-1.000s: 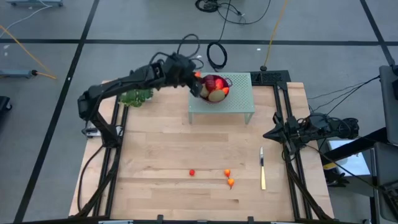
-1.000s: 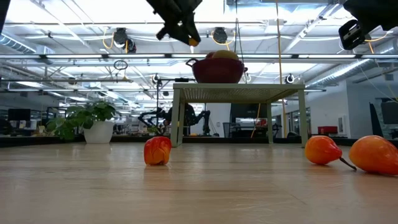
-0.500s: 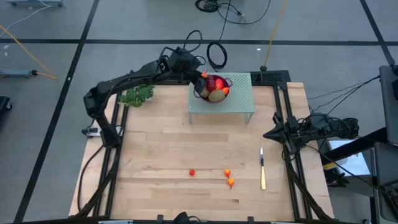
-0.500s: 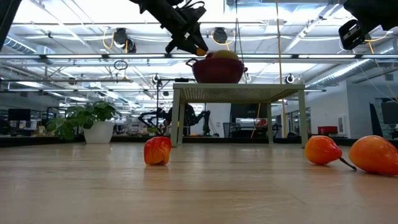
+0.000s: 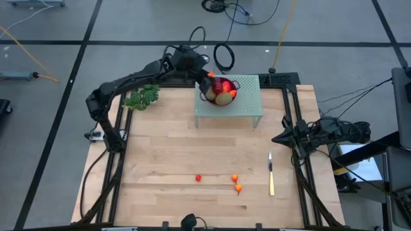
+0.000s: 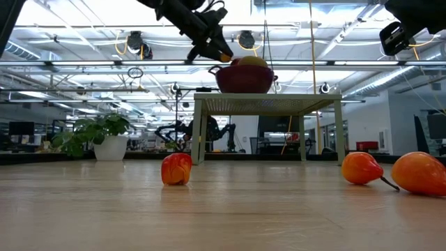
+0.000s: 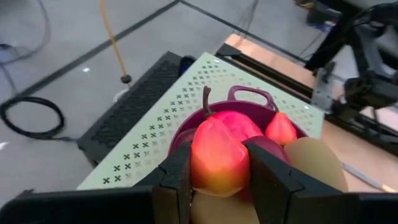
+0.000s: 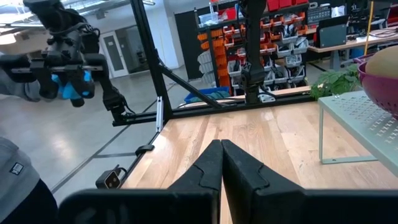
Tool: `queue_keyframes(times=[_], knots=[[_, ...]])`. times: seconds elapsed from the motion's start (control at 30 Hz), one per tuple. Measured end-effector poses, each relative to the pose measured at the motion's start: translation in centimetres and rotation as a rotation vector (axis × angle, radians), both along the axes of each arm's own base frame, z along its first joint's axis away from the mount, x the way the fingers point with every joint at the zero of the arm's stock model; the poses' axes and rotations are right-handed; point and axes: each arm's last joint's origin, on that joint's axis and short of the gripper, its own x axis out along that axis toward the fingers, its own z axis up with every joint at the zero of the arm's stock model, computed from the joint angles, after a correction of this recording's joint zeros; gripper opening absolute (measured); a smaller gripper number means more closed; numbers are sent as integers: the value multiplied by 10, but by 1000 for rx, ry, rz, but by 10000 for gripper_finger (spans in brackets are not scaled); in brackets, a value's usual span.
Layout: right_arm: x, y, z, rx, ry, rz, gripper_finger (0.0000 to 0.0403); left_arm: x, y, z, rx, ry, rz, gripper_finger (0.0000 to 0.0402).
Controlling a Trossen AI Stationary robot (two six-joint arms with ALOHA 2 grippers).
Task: Pick & Place Fruit
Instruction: Put the pear into the strainer bowl
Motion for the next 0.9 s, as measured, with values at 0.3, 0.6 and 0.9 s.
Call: queue_keyframes(times=[0.3,0.6,0.9], knots=[[0,0,0,0,0,0,4,-15,21,-1,-82,-26,-74,118],[0,0,0,0,1,0,4,-12,30,-17,-162,-2,-110,118],[0,0,0,0,0,0,4,-7,32,-27,-238,3,-92,118]])
